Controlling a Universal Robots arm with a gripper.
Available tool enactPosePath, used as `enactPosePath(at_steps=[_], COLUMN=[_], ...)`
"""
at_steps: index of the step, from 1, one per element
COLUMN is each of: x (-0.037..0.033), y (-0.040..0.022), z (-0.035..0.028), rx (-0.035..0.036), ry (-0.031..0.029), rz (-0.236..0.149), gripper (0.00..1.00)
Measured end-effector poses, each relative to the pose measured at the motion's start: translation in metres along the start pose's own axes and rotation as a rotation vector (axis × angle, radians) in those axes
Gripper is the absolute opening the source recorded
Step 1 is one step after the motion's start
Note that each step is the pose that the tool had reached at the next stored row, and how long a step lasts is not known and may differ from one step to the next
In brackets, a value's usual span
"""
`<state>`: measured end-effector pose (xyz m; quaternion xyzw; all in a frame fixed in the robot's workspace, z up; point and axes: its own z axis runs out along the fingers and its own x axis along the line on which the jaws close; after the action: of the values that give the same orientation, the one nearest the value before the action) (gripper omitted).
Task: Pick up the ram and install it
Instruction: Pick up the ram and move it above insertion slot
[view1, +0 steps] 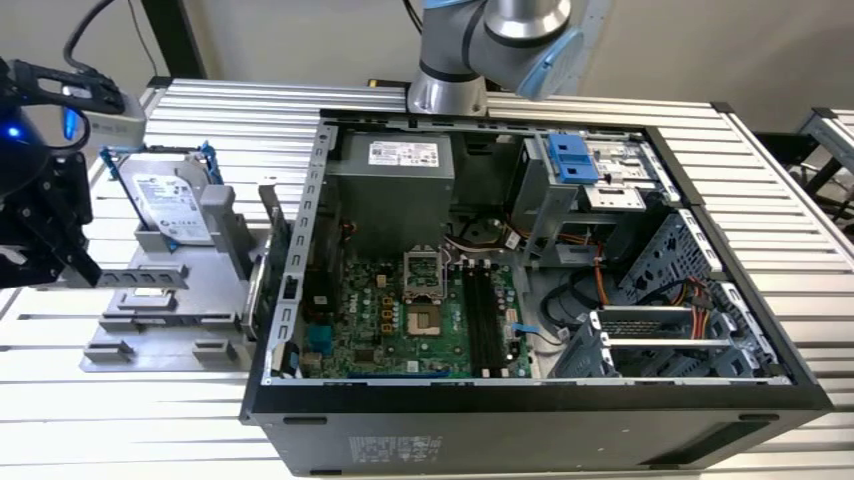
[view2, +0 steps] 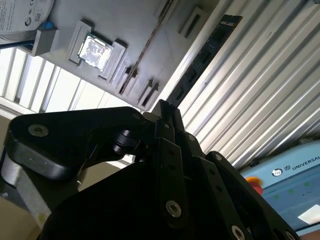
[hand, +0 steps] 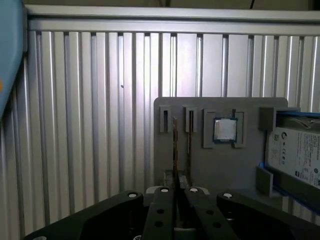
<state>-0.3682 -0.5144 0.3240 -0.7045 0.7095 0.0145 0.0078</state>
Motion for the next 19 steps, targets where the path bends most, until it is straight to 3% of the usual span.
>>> enactPosePath(at_steps=[19], x=[-0.001], y=[0.0003], z=[-0.0309], rx=[0.0], ry=[0.0], rz=[0.0], gripper=[0.0])
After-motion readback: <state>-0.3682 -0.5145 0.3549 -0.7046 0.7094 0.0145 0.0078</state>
